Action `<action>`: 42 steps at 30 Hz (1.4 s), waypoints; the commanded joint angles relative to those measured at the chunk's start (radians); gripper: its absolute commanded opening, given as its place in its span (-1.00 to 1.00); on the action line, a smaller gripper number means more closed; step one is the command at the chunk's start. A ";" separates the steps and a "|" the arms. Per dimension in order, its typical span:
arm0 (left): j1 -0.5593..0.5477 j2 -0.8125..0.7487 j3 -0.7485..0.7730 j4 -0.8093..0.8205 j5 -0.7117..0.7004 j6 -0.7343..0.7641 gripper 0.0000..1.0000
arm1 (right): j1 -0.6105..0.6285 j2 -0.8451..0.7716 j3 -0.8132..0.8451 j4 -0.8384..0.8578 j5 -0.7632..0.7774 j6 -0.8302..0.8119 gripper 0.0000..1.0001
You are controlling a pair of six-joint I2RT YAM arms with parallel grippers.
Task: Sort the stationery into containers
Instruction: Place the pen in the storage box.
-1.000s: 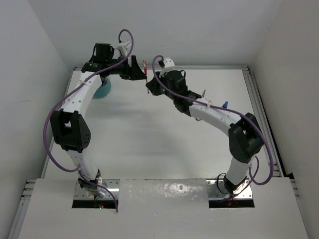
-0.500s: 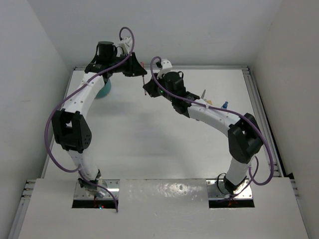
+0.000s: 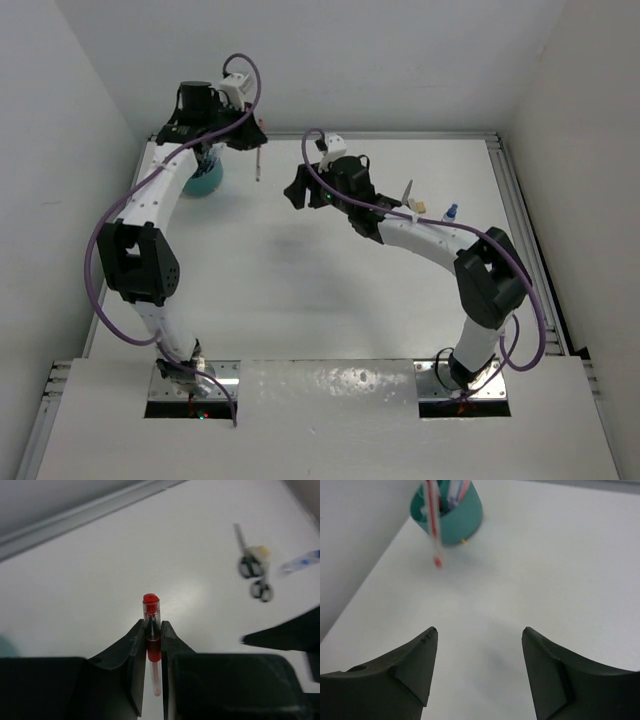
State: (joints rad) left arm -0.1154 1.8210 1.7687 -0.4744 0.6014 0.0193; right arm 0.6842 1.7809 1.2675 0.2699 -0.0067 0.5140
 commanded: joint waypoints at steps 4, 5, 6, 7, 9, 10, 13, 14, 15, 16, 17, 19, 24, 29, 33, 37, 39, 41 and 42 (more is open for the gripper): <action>0.114 -0.061 -0.052 0.074 -0.319 0.507 -1.00 | -0.037 -0.097 -0.121 0.052 0.005 -0.028 0.35; 0.150 -0.069 -0.072 0.098 -0.316 0.574 -1.00 | -0.044 -0.104 -0.131 0.052 0.005 -0.028 0.34; 0.164 -0.074 -0.113 0.155 -0.301 0.599 -1.00 | -0.046 -0.103 -0.144 0.054 0.005 -0.028 0.34; 0.186 -0.077 -0.132 0.183 -0.290 0.617 -1.00 | -0.049 -0.103 -0.149 0.054 0.005 -0.028 0.33; 0.213 -0.074 -0.178 0.253 -0.225 0.669 -1.00 | -0.052 -0.101 -0.160 0.055 0.005 -0.025 0.33; 0.223 -0.074 -0.195 0.273 -0.197 0.692 -1.00 | -0.054 -0.101 -0.163 0.055 0.005 -0.020 0.33; 0.258 -0.062 -0.255 0.351 -0.092 0.752 -1.00 | -0.060 -0.097 -0.172 0.051 0.002 -0.019 0.33; 0.263 -0.057 -0.270 0.374 -0.050 0.766 -1.00 | -0.061 -0.097 -0.171 0.042 0.001 -0.020 0.33; 0.275 -0.039 -0.273 0.382 -0.031 0.772 -1.00 | -0.064 -0.097 -0.171 0.037 0.001 -0.019 0.33; 0.283 -0.032 -0.273 0.401 -0.003 0.772 -1.00 | -0.069 -0.100 -0.171 0.029 0.001 -0.023 0.33; 0.286 -0.022 -0.272 0.413 0.007 0.766 -1.00 | -0.072 -0.100 -0.172 0.028 0.002 -0.023 0.33; 0.292 -0.002 -0.272 0.436 0.018 0.751 -1.00 | -0.078 -0.104 -0.175 0.022 0.002 -0.023 0.32; 0.298 0.023 -0.267 0.456 0.070 0.725 -1.00 | -0.091 -0.112 -0.192 0.017 0.005 -0.015 0.32; 0.303 0.043 -0.273 0.494 0.097 0.668 -1.00 | -0.097 -0.112 -0.184 0.000 0.005 -0.019 0.31; 0.312 0.058 -0.305 0.545 0.107 0.637 -1.00 | -0.100 -0.117 -0.183 -0.015 0.005 -0.023 0.31; 0.313 0.080 -0.313 0.571 0.116 0.639 -1.00 | -0.103 -0.120 -0.180 -0.032 0.005 -0.031 0.31; 0.315 0.081 -0.327 0.594 0.127 0.637 -1.00 | -0.103 -0.123 -0.177 -0.044 0.005 -0.034 0.31; 0.316 0.089 -0.334 0.600 0.127 0.637 -1.00 | -0.101 -0.129 -0.178 -0.050 0.005 -0.037 0.31; 0.316 0.089 -0.337 0.600 0.126 0.640 -1.00 | -0.101 -0.132 -0.183 -0.052 0.023 -0.038 0.31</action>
State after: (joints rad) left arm 0.1871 1.8957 1.4410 0.0578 0.6846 0.6662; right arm 0.5846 1.7046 1.0805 0.2108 -0.0029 0.4938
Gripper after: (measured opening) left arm 0.115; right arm 0.657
